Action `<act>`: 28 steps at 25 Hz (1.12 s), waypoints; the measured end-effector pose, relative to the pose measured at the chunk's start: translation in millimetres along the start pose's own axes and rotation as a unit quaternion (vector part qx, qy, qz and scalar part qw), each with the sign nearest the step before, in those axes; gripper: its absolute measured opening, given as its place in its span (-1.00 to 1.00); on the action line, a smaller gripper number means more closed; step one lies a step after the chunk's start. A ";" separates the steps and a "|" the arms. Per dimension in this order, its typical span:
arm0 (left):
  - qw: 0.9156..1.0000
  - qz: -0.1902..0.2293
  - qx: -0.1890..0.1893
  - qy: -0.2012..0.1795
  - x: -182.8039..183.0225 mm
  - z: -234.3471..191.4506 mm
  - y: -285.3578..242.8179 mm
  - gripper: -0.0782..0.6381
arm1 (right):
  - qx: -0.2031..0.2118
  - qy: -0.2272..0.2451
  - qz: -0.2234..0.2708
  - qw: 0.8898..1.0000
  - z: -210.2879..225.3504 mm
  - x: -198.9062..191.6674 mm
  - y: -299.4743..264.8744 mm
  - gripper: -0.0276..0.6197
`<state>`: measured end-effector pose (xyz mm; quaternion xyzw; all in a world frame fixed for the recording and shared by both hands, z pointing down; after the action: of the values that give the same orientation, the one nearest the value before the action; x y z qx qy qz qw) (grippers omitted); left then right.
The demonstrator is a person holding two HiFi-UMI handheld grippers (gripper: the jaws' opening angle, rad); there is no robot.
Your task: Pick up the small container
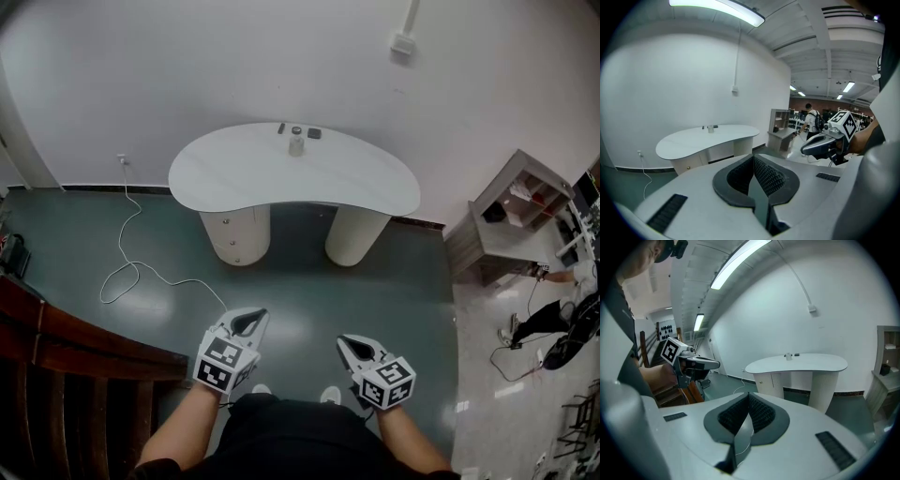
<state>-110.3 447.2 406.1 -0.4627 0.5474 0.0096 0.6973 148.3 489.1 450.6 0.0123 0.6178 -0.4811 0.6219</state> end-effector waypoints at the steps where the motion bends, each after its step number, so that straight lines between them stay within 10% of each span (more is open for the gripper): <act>1: 1.000 -0.001 -0.001 0.000 -1.9 -4.9 2.4 -0.73 | -0.001 -0.001 0.000 1.000 -3.7 2.0 -3.6 -0.93; 28: 0.999 -0.023 -0.045 -0.017 -40.0 -93.4 2.3 -0.73 | -0.026 -0.026 -0.009 0.999 -34.4 48.3 -95.3 -0.93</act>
<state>-198.0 407.0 438.1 -0.5060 0.5237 0.0258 0.6848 52.9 430.8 460.0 -0.0223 0.6139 -0.4704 0.6336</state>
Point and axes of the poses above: the fingertips, and each gripper's own axes: y backward along the fingers, z to its right, x out of its top, the point moved 8 cm from there along y, backward along the fingers, and after that the axes turned 12 degrees about -z, right-handed, at the moved point
